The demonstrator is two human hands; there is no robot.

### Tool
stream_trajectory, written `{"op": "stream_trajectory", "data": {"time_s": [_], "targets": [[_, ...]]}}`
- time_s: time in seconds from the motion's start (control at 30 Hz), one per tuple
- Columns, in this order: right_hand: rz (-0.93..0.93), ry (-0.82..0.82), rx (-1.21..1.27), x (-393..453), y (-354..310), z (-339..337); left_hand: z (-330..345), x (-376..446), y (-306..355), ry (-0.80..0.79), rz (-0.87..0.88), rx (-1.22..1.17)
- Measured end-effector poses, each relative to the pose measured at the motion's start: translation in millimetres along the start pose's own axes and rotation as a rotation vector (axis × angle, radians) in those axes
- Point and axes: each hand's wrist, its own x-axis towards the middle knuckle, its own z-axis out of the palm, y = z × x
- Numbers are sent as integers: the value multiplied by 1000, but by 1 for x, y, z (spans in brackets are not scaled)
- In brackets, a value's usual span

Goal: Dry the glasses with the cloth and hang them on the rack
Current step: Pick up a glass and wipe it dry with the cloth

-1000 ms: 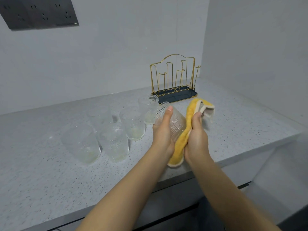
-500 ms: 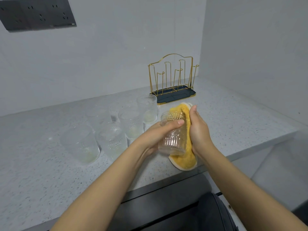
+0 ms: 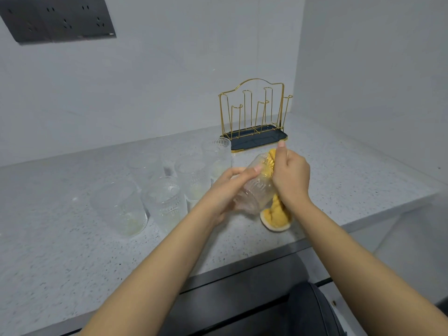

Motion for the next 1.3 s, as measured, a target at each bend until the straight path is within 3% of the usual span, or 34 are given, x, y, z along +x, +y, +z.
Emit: {"op": "stream_trajectory", "data": {"time_s": [0.07, 0.17, 0.23, 0.3, 0.37, 0.47, 0.6, 0.67, 0.73, 0.83, 0.9, 0.97, 1.07, 1.13, 1.2, 1.3], "targets": [[59, 47, -87, 7, 0, 4, 4, 1, -9, 150, 143, 108], [44, 56, -81, 9, 1, 10, 5, 6, -18, 209, 246, 86], [-11, 48, 30, 8, 4, 12, 4, 8, -10, 155, 120, -88], [-62, 51, 162, 4, 7, 11, -1, 9, -6, -12, -74, -400], [-113, 59, 211, 2, 8, 11, -3, 6, -7, -146, -155, -581], [-86, 101, 184, 7, 7, 11, -4, 7, -10, -174, -85, -454], [83, 127, 82, 17, 6, 12, 2, 8, -20, 144, 274, 1], [80, 126, 96, 17, 7, 14, 3, 8, -23, 246, 415, 67], [25, 129, 128, 14, 10, 15, 1, 12, -18, 221, 319, -63], [-96, 122, 170, 10, 12, 13, -1, 12, -5, 24, -43, -437], [-104, 120, 157, 11, 13, 12, -2, 9, -5, -28, -140, -427], [-59, 139, 115, 15, 12, 11, 0, 9, -10, 6, -27, -233], [-44, 131, -17, 23, 6, 11, 2, 9, -21, 140, 286, 152], [-49, 111, -41, 23, 4, 12, 2, 12, -24, 217, 388, 168], [-66, 103, 39, 21, 8, 12, 3, 13, -16, 155, 249, -68], [-123, 101, 150, 16, 12, 11, 1, 11, -5, -19, -141, -471]]}}
